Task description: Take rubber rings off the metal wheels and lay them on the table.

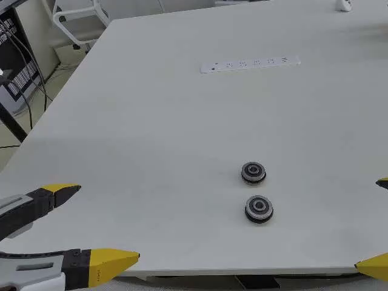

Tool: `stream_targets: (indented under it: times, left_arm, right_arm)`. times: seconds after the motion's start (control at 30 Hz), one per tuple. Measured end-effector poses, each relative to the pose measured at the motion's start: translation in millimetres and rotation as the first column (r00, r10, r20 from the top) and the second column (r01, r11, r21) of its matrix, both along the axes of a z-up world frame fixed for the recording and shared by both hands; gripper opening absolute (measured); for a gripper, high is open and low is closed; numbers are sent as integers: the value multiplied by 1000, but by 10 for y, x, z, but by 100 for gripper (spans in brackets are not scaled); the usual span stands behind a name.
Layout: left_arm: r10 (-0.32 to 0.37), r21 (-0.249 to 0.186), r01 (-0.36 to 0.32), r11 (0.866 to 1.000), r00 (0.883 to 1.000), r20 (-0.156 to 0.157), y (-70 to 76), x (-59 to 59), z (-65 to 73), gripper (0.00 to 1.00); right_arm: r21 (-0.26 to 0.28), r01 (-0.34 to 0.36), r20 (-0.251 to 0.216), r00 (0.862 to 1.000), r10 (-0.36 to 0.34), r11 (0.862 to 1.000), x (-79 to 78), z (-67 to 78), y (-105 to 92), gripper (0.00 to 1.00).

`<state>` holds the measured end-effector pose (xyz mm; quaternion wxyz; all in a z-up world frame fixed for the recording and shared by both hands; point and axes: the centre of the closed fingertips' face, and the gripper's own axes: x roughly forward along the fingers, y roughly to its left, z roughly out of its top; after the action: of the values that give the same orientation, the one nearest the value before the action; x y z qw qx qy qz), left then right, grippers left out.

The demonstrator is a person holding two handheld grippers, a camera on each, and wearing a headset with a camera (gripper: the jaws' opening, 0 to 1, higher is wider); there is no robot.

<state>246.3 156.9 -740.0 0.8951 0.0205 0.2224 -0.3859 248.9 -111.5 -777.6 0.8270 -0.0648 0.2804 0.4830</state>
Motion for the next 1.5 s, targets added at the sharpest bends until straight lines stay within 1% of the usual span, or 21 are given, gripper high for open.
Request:
stream_targets:
  times: [0.03,0.07,0.1,0.17,0.2,0.33,0.47,0.57,0.63,0.7,0.77,0.83,1.0,1.07,1.1,1.17,1.2,1.3,1.37,1.47,1.5]
  left_arm:
    - [-3,16,3,1000,1000,5,3,3,-20,99]
    - [-10,25,10,1000,1000,1,-3,-5,-41,99]
    - [-17,24,17,1000,1000,-5,-8,-17,-47,99]
    - [-41,17,42,999,999,-26,-31,-62,-67,100]
    - [-45,19,46,999,999,-29,-26,-69,-71,100]
    - [-40,28,41,999,999,-33,11,-86,-58,100]
    - [-33,12,33,999,999,-32,18,-97,-34,100]
    - [-29,16,29,999,999,-26,27,-113,-51,100]
    - [-25,15,25,1000,999,-39,28,-123,-78,100]
    - [-27,17,28,999,999,-43,20,-130,-90,100]
    - [-26,15,26,1000,999,-45,18,-126,-94,100]
    - [-23,17,23,1000,999,-45,21,-113,-100,100]
    - [-27,20,28,999,999,-39,15,-81,-86,100]
    - [-27,16,27,999,999,-38,7,-53,-91,100]
    - [-29,19,29,999,999,-43,-2,-43,-113,100]
    - [-36,24,37,999,999,-40,-21,-40,-136,100]
    - [-38,21,39,999,999,-38,-28,-39,-141,100]
    - [-48,-2,48,999,998,-51,-58,-47,-151,99]
    - [-42,-10,41,999,998,-43,-51,-20,-139,100]
    - [-38,-23,37,999,999,-38,-48,15,-124,100]
    - [-40,-27,39,999,998,-43,-56,20,-128,99]
  right_arm:
    - [2,0,-1,1000,0,1000,2,3,-1,88]
    - [10,2,-7,1000,-2,1000,0,12,6,88]
    - [13,1,-8,1000,-1,1000,0,16,9,88]
    - [10,-3,-8,1000,4,1000,4,11,11,87]
    - [6,-9,-11,1000,9,1000,10,-4,13,87]
    - [1,-15,-14,1000,15,1000,50,-37,38,86]
    - [2,-39,-18,999,39,999,76,-41,97,85]
    - [9,-54,-12,998,54,999,96,-25,149,84]
    - [10,-62,-15,998,63,998,91,-28,165,84]
    - [18,-65,-17,998,65,998,89,-23,174,84]
    - [27,-63,-22,998,64,998,94,-21,182,84]
    - [23,-61,-25,998,62,998,97,-33,178,84]
    - [29,-59,-30,998,60,998,82,-25,174,84]
    - [47,-62,-39,997,63,997,56,-6,181,82]
    - [66,-63,-52,996,66,996,33,10,195,81]
    - [94,-54,-65,996,60,994,21,34,217,80]
    - [96,-51,-67,996,58,994,18,34,219,80]
    - [78,-40,-59,997,45,996,3,25,211,83]
    - [83,-30,-62,997,36,996,-10,32,208,86]
    - [81,-24,-71,997,30,996,-41,44,188,84]
    - [79,-21,-71,997,26,997,-44,48,181,85]
